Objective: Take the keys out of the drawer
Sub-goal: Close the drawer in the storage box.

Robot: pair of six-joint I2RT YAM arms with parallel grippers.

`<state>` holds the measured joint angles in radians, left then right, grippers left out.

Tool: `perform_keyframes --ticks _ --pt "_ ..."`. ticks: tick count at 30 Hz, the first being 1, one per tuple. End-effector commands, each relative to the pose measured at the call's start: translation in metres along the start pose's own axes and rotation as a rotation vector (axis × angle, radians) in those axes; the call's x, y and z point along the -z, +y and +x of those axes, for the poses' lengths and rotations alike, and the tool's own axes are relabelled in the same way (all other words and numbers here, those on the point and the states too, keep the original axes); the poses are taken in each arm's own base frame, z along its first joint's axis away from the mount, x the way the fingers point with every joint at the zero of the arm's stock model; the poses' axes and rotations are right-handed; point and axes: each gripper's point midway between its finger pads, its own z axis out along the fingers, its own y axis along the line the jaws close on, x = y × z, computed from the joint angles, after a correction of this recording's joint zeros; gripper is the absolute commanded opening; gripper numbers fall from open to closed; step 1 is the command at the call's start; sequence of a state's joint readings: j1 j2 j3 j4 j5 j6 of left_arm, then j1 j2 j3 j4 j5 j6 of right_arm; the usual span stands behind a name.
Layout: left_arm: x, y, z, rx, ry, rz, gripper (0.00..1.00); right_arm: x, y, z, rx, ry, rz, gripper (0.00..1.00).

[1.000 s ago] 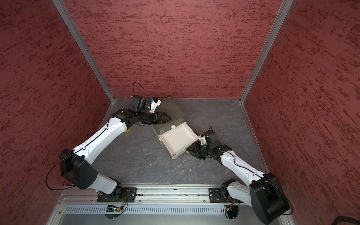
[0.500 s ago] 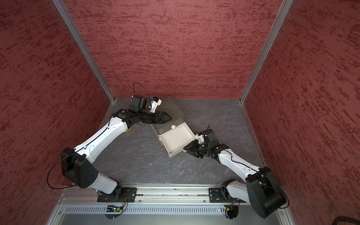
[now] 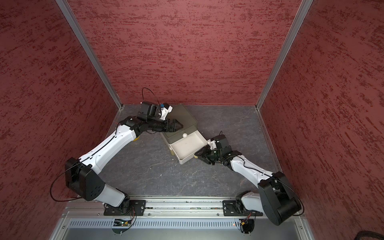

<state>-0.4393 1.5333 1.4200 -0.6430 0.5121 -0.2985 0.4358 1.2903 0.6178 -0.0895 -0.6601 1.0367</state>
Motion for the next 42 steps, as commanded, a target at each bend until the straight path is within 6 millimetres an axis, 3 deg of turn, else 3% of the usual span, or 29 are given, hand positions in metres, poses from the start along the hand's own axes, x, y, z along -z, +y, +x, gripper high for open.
perform_keyframes --ticks 1,32,42 --pt "-0.005 0.012 0.016 0.027 0.057 -0.022 1.0 -0.001 0.012 -0.019 0.029 -0.066 -0.009 0.4" --pt "0.0 0.012 0.02 0.032 0.043 -0.019 1.0 -0.018 0.034 -0.045 0.064 -0.079 -0.036 0.4" --pt "0.0 0.012 0.02 0.034 0.044 -0.02 1.0 -0.031 0.029 -0.055 0.044 -0.082 -0.023 0.4"
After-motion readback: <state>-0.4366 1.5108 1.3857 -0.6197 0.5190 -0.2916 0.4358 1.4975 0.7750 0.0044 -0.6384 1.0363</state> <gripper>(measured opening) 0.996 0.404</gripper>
